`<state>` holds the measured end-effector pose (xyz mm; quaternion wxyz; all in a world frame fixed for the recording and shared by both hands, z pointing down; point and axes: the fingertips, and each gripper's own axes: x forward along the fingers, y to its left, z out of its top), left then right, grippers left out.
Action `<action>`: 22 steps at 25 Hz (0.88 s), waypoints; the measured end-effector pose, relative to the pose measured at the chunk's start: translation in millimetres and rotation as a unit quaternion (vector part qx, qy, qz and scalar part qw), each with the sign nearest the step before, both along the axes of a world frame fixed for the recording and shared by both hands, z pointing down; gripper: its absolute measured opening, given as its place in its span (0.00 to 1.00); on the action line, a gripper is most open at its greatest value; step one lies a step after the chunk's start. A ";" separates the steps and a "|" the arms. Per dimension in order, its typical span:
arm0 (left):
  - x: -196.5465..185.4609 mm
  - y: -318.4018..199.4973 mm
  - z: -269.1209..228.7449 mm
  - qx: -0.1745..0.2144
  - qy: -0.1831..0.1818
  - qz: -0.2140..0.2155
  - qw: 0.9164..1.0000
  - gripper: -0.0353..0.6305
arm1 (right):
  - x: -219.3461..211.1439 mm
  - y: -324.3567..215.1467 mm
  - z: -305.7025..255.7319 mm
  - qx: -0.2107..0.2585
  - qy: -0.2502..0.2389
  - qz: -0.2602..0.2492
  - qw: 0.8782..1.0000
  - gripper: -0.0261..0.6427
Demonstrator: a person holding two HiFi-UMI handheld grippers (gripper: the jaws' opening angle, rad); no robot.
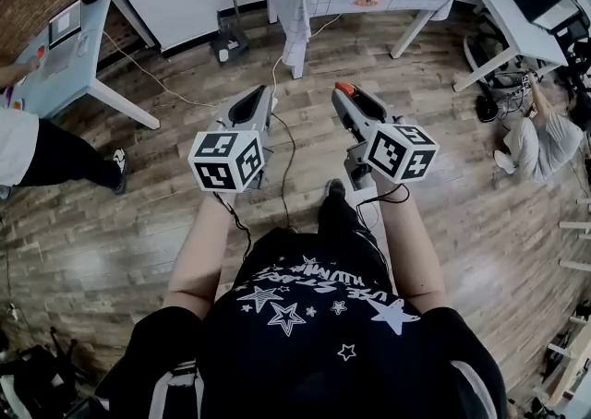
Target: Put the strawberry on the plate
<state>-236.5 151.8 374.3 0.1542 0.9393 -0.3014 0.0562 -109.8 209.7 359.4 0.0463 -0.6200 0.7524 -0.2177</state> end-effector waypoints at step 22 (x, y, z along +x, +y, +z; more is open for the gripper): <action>123.2 -93.7 23.5 -0.026 -0.046 -0.050 0.997 0.06 | 145.4 -127.1 24.8 -0.011 -0.032 -0.067 0.997 0.26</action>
